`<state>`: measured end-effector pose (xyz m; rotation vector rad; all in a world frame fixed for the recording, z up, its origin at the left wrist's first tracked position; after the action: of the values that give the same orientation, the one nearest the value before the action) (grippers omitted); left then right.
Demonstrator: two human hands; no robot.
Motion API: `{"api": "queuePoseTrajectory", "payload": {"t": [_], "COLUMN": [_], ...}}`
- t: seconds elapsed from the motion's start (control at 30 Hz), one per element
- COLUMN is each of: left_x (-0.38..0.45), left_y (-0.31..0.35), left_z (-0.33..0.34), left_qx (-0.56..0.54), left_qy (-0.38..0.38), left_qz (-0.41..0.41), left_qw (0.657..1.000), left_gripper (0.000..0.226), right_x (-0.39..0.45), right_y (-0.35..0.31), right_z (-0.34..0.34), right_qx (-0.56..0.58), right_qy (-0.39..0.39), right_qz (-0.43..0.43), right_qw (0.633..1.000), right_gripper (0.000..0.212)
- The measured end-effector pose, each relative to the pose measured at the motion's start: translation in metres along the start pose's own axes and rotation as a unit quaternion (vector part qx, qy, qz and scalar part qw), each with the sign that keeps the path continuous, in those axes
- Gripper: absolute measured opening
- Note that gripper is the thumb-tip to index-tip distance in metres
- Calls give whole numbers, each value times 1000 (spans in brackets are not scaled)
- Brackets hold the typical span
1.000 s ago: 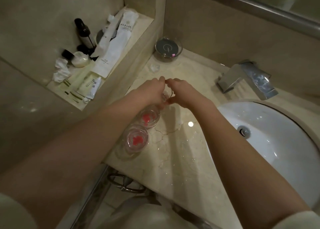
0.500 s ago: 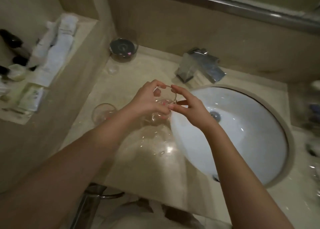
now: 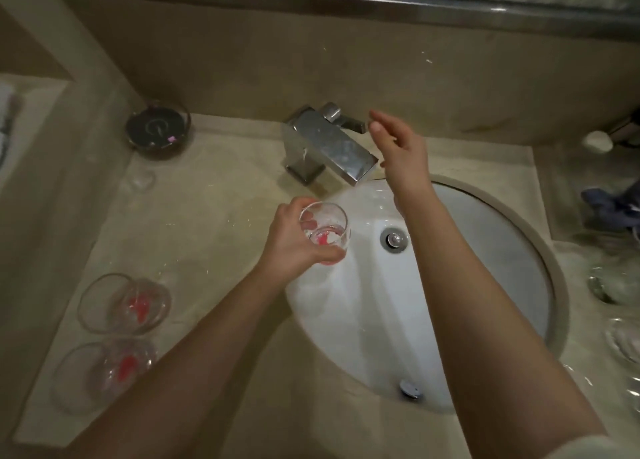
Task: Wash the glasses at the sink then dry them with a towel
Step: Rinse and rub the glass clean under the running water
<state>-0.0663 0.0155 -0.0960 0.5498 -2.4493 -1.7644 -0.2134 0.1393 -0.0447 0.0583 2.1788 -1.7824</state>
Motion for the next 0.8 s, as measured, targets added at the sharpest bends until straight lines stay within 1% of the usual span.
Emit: {"api": "queuePoseTrajectory", "payload": {"t": [0.1, 0.17, 0.3, 0.33, 0.53, 0.63, 0.67, 0.73, 0.8], "left_x": [9, 13, 17, 18, 26, 32, 34, 37, 38], "left_y": [-3, -3, -4, -4, 0, 3, 5, 8, 9], "left_z": [9, 14, 22, 25, 40, 45, 45, 46, 46], "left_qx": [12, 9, -6, -10, -64, -78, -80, -89, -96], "left_qy": [6, 9, 8, 6, -6, -5, -3, 0, 3], "left_qz": [-6, -9, -18, -19, -39, -41, -41, -40, -41], "left_qw": [1000, 1000, 1000, 1000, 997, 996, 996, 995, 994], "left_gripper": [85, 84, 87, 85, 85, 91, 90, 80, 80], "right_x": [25, 34, 45, 46, 52, 54, 55, 56, 56], "right_y": [6, 6, 6, 6, 4, 5, 5, 6, 9], "right_z": [12, 14, 9, 9, 9, 9, 9, 10, 8], "right_qx": [12, 18, 5, 4, 29, 41, 44, 47, 37], "right_qy": [-41, -61, -53, -51, -56, -61, -62, -63, -58], "right_qz": [30, 36, 8, 5, 7, 9, 11, 19, 23], "right_qw": [999, 997, 999, 999, 998, 997, 997, 997, 997], "right_gripper": [38, 38, 31, 30, 30, 31, 31, 32, 32]}}
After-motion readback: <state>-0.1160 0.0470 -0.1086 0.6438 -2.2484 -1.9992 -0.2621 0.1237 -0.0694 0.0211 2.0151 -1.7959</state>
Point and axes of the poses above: each hand's wrist, its own x-axis towards the middle knuckle, its own z-axis out of the palm, y = z × x, the point moved 5 cm from there along x, towards the middle knuckle, and after that the axes turned 10 degrees about z, right-handed, at the moved point
